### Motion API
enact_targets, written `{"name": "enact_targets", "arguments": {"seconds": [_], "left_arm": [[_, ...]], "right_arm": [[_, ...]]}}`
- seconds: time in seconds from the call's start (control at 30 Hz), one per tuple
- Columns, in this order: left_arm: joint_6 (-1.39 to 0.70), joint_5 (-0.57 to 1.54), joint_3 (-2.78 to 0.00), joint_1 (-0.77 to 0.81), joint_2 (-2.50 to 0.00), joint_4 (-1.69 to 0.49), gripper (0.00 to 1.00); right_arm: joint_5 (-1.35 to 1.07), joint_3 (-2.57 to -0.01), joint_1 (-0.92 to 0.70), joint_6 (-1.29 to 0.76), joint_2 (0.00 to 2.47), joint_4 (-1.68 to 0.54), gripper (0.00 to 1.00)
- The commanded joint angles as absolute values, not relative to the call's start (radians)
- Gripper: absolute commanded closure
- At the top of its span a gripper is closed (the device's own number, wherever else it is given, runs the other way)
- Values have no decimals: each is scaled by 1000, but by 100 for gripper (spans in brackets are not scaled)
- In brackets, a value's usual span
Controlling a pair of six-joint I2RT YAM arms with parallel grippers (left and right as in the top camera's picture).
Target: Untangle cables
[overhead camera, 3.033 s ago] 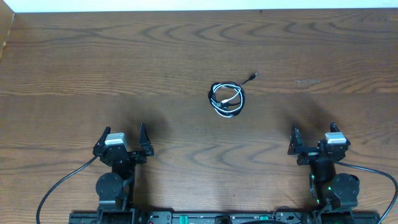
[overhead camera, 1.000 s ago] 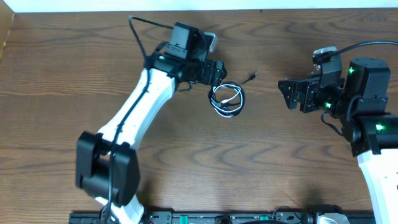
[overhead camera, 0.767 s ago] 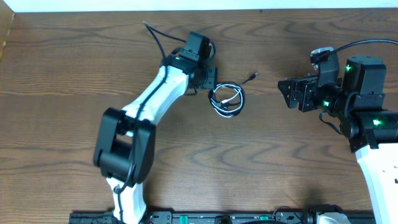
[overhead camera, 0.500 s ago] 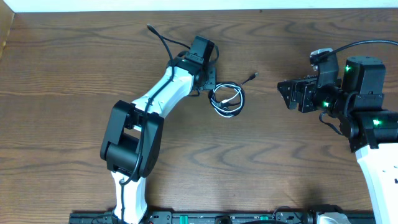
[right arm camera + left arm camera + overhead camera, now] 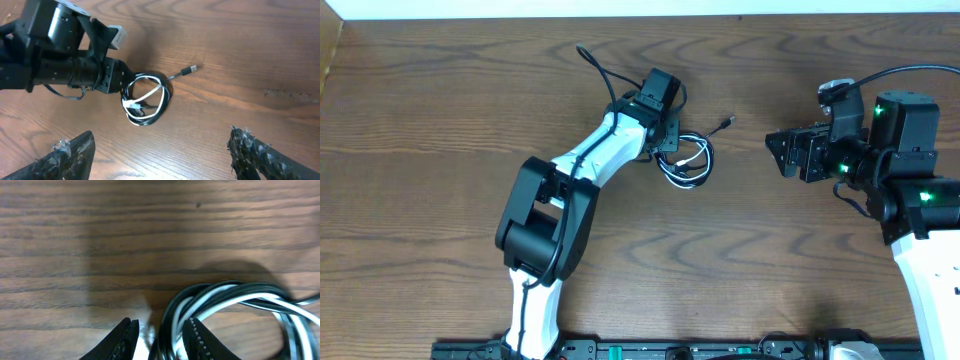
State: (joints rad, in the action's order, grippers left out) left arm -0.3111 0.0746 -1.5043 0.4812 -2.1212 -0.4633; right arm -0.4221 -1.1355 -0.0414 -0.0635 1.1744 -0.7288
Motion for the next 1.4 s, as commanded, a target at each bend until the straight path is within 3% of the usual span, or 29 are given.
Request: {"name": "enact_targets", "arguments": {"seconds": [0.0, 0.23, 0.4, 0.57, 0.77, 1.1, 1.37], "left_arm": [[-313, 59, -1515, 477, -2142, -461, 65], [-317, 59, -1514, 479, -2182, -461, 67], [-321, 70, -1509, 479, -2197, -468, 85], [-320, 70, -1509, 484, -2200, -481, 92], [-315, 92, -1529, 472, -2146, -509, 93], [-274, 443, -1539, 453, -1841, -530, 92], [-271, 635, -1539, 448, -1790, -556, 92]], "right_arm": [[-425, -1155, -40, -66, 1179, -731, 18], [-425, -1155, -40, -66, 1179, -735, 18], [-425, -1155, -40, -66, 1179, -737, 18], [-420, -1155, -40, -66, 1179, -737, 17], [-421, -1155, -40, -68, 1179, -725, 17], [-426, -1155, -41, -209, 1199, -658, 20], [-528, -1155, -47, -244, 1272, -626, 23]]}}
